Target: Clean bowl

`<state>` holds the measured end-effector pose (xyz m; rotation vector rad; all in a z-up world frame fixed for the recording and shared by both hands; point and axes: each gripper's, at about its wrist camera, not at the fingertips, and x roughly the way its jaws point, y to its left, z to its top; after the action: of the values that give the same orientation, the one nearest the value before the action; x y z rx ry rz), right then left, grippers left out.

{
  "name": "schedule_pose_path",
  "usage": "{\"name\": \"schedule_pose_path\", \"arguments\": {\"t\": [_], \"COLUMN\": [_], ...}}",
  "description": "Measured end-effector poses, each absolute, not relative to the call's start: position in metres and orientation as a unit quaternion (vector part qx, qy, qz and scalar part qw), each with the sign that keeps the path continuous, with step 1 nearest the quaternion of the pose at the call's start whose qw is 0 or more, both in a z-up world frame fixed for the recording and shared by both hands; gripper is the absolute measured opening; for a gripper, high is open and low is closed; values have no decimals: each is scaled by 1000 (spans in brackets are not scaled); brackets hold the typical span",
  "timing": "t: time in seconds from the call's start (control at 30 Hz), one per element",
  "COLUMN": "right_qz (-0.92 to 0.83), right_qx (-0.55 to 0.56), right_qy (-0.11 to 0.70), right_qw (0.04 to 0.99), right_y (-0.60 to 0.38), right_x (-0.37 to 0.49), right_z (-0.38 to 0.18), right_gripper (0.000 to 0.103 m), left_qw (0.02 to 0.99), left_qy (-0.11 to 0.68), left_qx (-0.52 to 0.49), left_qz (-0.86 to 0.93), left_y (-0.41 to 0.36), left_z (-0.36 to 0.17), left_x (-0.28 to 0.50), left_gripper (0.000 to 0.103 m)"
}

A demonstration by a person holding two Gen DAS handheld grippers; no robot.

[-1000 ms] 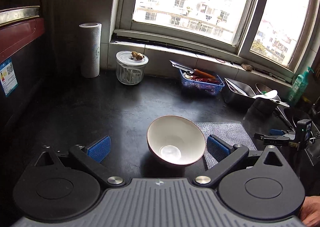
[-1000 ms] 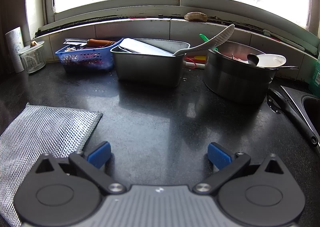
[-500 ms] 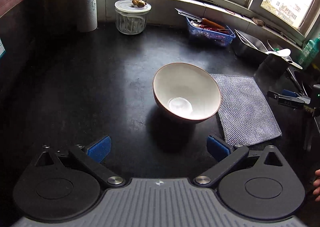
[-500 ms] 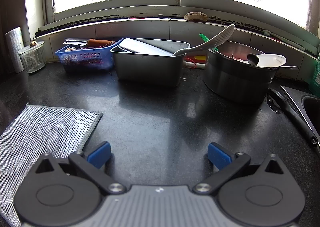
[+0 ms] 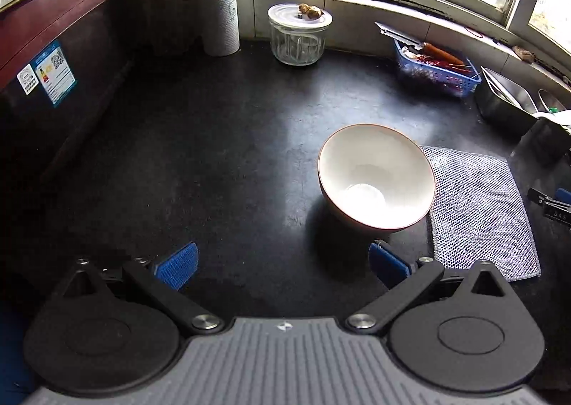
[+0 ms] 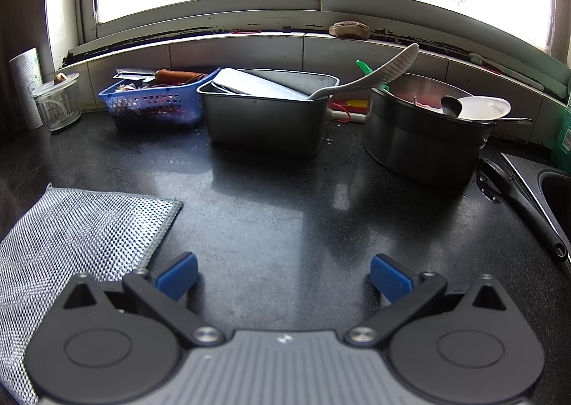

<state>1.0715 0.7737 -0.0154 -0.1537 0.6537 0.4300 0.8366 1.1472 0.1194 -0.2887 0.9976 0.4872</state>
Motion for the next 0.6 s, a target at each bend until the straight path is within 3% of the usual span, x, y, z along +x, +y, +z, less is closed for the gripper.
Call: {"name": "schedule_pose_path", "arguments": {"t": [0.6], "right_qz": [204], "right_qx": [-73], "right_qy": [319], "right_qw": [923], "right_y": [779], "right_x": [1076], "right_z": [-15], "right_gripper": [103], "left_qw": [824], "left_qy": [488], "left_qx": [-96], "left_qz": [271], "left_y": [1106], "left_z": [127], "left_x": [841], "left_gripper": [103]}}
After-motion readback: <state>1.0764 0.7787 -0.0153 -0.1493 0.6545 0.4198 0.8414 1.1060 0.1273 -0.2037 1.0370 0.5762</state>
